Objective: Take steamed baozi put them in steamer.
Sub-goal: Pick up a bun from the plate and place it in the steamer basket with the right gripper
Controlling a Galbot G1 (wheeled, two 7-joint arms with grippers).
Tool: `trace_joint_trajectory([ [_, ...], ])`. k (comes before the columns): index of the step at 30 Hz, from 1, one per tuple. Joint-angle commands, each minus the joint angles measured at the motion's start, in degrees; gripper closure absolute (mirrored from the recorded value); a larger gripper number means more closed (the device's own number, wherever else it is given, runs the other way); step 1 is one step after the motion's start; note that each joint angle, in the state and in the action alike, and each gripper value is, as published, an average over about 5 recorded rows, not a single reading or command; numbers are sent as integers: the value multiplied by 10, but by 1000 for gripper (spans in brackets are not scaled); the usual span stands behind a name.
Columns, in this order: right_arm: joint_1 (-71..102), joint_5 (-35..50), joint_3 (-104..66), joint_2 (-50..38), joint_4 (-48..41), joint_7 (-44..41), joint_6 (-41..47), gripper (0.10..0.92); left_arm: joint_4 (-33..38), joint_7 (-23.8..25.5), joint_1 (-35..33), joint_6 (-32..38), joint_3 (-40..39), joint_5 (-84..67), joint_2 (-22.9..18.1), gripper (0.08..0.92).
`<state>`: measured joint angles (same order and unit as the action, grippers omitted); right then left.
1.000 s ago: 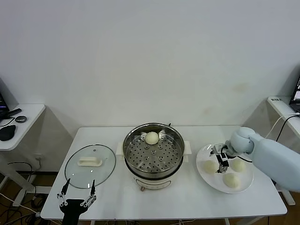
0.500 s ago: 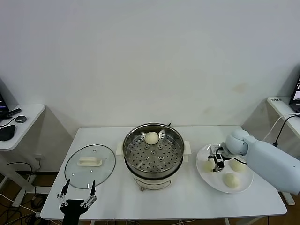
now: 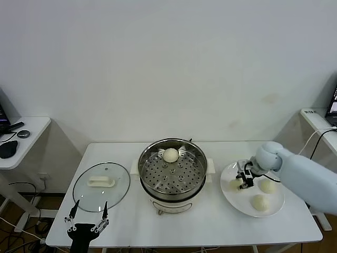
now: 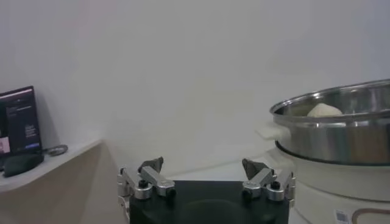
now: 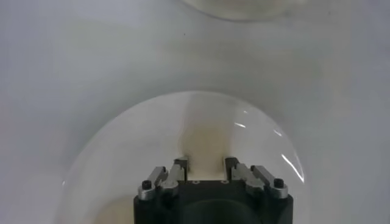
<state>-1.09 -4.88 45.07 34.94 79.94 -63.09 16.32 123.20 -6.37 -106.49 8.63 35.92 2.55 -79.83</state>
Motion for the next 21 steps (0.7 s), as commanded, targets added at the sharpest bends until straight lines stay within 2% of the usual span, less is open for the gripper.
trace_joint_trajectory([
  [1,-136,92,65,-53,63,-19,17,618,1,1,2,-1,-1,-1,2,177],
  [6,-312,185,156,-32,104,-11,53,615,3,2,9,-5,-1,-5,6,177],
  [11,-430,293,220,50,132,27,112,610,3,3,14,-8,-4,-7,9,177],
  [17,-421,398,256,162,164,113,214,609,-1,2,17,-7,-4,-8,10,177],
  [21,-371,415,261,251,130,168,251,609,-8,2,20,-6,0,-11,10,177],
])
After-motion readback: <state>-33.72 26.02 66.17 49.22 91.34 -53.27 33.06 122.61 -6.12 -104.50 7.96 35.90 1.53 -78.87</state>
